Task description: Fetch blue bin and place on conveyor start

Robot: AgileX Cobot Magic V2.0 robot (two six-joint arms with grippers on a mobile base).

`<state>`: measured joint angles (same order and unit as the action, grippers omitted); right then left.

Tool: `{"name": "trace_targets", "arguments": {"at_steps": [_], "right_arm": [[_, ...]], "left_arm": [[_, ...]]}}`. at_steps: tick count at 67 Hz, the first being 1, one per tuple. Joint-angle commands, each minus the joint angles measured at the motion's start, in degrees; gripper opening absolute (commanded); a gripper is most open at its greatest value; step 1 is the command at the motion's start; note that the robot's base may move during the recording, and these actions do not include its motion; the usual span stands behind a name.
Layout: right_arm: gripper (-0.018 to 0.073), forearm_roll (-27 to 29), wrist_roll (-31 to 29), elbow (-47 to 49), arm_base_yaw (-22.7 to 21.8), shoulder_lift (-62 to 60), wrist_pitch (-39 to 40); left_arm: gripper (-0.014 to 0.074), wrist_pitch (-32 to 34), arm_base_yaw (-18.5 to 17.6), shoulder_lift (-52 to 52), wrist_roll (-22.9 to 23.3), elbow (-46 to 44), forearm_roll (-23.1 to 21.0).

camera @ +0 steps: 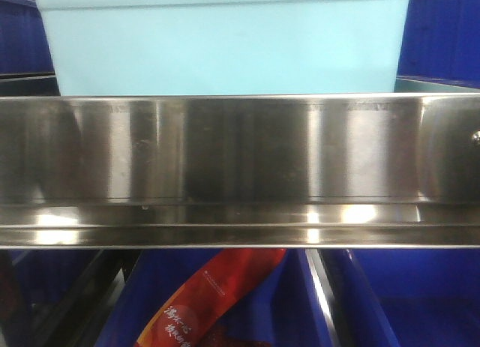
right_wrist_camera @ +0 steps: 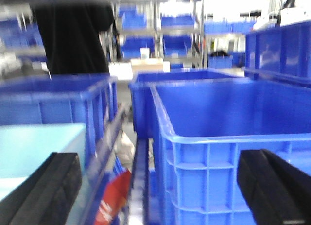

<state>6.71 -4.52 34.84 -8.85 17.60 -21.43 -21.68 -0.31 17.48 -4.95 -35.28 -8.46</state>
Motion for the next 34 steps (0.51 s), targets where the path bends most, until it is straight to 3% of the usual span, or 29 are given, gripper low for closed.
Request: {"name": "trace_targets", "arguments": {"at_steps": [1, 9, 27, 34], "right_arm": [[0.0531, 0.88, -4.32, 3.31, 1.13, 2.43, 0.10], [0.0528, 3.58, -5.43, 7.86, 4.63, 7.53, -2.82], [0.0528, 4.38, -5.43, 18.32, 17.56, 24.45, -9.44], [0.0528, 4.38, -4.72, 25.86, 20.96, 34.78, -14.18]], "left_arm": [[0.0445, -2.44, -3.48, 2.78, -0.03, -3.17, -0.35], [0.0445, -6.79, -8.65, 8.97, -0.03, -8.36, -0.35], [0.0445, -11.99, -20.83, 30.77, -0.03, -21.42, 1.79], [0.0445, -15.53, -22.43, 41.13, 0.08, -29.84, 1.78]]}}
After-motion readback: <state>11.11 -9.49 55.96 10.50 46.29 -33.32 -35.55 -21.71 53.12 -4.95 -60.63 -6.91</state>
